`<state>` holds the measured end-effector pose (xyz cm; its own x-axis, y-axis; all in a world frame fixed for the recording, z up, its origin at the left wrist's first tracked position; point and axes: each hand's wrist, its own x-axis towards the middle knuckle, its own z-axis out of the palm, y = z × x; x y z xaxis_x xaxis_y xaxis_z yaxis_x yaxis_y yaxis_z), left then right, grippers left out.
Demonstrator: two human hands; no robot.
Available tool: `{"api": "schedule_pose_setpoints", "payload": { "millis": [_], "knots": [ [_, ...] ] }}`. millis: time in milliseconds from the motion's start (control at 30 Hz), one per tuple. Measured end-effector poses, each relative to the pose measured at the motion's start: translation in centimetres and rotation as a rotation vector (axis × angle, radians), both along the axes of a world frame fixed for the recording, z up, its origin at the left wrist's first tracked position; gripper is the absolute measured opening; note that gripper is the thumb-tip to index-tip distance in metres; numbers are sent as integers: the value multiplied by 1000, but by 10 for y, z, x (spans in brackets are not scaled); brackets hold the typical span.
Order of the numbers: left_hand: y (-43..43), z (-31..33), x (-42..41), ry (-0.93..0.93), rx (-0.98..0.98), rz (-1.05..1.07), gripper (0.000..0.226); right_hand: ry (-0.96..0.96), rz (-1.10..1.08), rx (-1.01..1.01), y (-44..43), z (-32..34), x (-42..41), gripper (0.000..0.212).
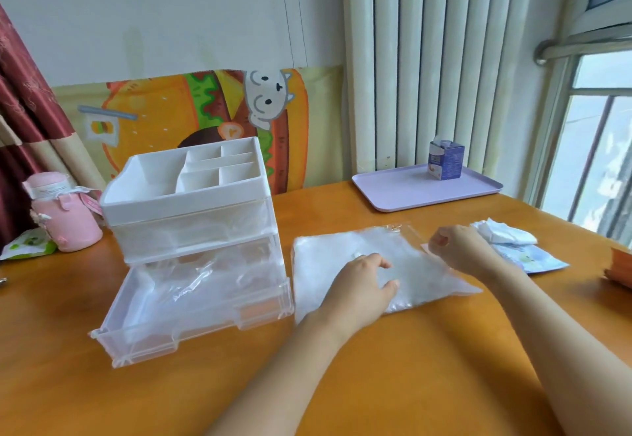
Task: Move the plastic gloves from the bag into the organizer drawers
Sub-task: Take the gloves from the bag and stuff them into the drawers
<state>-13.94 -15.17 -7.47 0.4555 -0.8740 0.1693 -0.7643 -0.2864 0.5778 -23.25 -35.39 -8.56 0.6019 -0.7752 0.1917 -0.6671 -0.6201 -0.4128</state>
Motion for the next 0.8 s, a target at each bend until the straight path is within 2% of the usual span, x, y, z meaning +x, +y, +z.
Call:
{"api": "schedule_pose_setpoints", "payload": {
  "millis": [100,167,267,367,433,600,700,800],
  "knots": [
    [-23,-13,3,3,74,18,49,48,13,24,-5,-8,-4,25],
    [-35,-22,3,-57,157,54,53,79,28,56,-4,-14,-5,28],
    [-46,-39,0,-149,298,121,62,-53,38,147,-3,-20,-5,12],
    [-48,-47,2,-160,331,117,63,-155,22,139,-4,-13,-5,4],
    [-45,-47,4,-162,328,111,64,-204,9,172,-4,-7,-4,7],
    [-40,-52,5,-186,340,118,65,-180,-46,333,-4,-20,-3,21],
    [-39,-53,4,-191,335,119,64,-305,-47,417,-5,-22,-6,14],
    [-37,-54,4,-201,319,115,62,-520,-66,554,-3,-14,-7,12]
  ]
}}
